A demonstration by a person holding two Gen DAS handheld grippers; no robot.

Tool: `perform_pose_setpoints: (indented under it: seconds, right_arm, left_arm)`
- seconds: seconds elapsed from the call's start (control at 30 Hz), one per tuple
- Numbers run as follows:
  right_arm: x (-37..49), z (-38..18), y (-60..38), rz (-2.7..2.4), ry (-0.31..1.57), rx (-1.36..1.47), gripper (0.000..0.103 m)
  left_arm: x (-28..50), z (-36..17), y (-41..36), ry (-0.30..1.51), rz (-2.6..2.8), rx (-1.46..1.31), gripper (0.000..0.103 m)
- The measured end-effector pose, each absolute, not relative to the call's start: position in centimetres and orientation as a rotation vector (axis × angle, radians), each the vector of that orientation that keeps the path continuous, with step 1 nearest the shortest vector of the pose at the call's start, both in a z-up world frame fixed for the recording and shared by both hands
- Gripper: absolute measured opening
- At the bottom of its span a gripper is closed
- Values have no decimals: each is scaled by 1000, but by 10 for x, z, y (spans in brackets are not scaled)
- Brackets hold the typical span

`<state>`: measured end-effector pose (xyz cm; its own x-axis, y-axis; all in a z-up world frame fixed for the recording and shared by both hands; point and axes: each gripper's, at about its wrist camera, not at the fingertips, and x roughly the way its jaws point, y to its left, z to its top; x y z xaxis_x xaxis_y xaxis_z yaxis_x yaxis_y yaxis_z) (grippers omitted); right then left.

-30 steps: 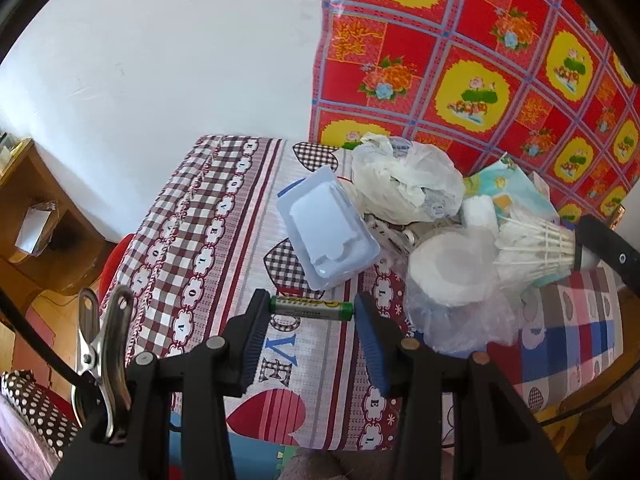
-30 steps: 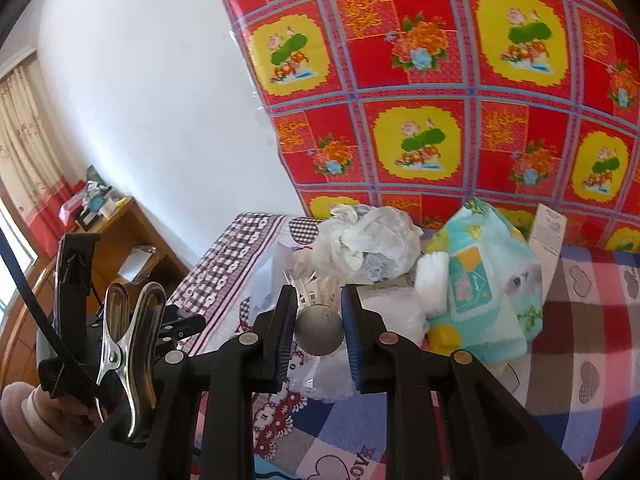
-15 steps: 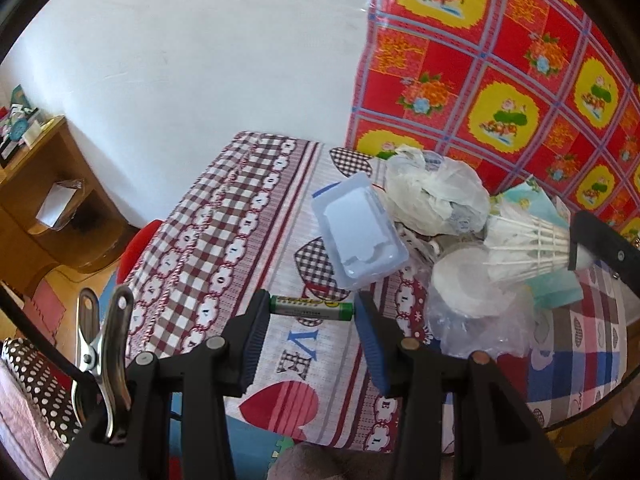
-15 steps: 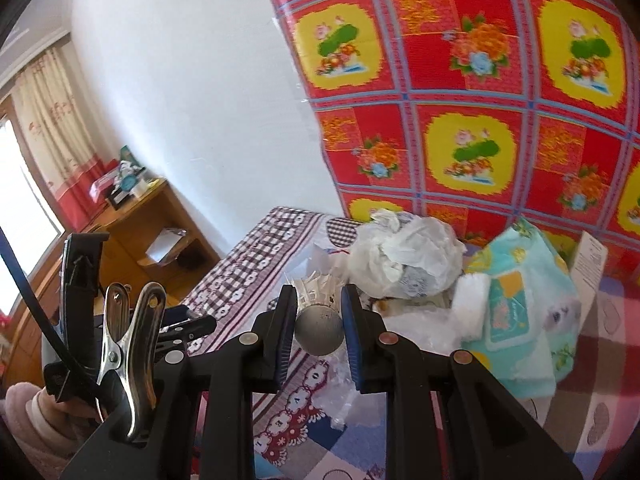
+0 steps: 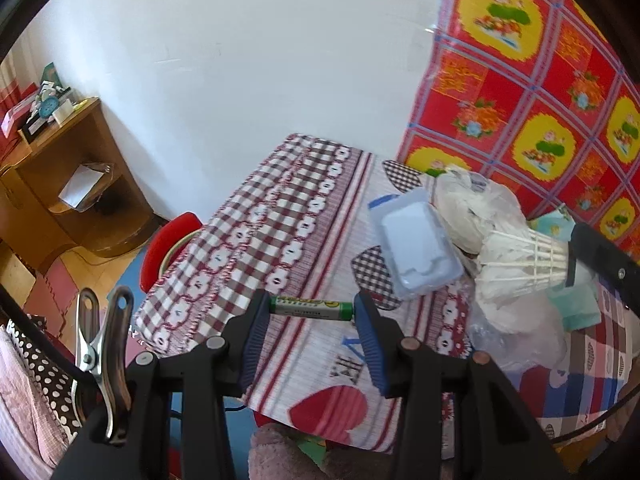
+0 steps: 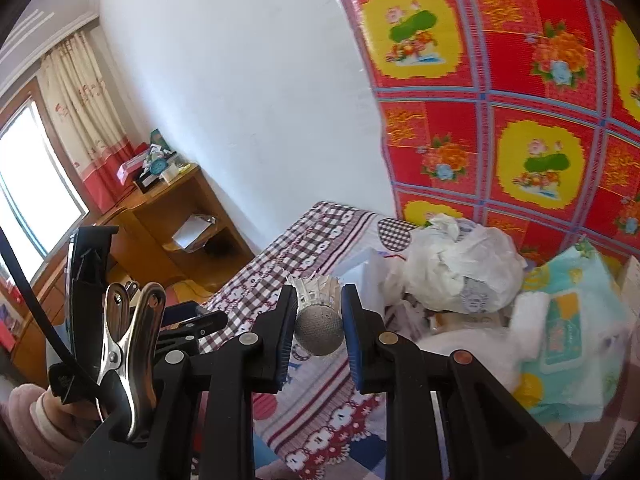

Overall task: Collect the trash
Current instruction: 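Carry the battery and shuttlecock in both tools over to the red bucket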

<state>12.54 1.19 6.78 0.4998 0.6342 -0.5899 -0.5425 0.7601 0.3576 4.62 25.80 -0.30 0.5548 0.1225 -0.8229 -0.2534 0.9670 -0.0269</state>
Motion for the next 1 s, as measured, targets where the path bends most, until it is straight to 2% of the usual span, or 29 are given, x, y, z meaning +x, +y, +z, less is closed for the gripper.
perform_pose_setpoints:
  seconds: [1.0]
  right_arm:
    - [134,66,198,823,838,71,24]
  left_arm:
    - [40,-20,436,991,346,-219,46]
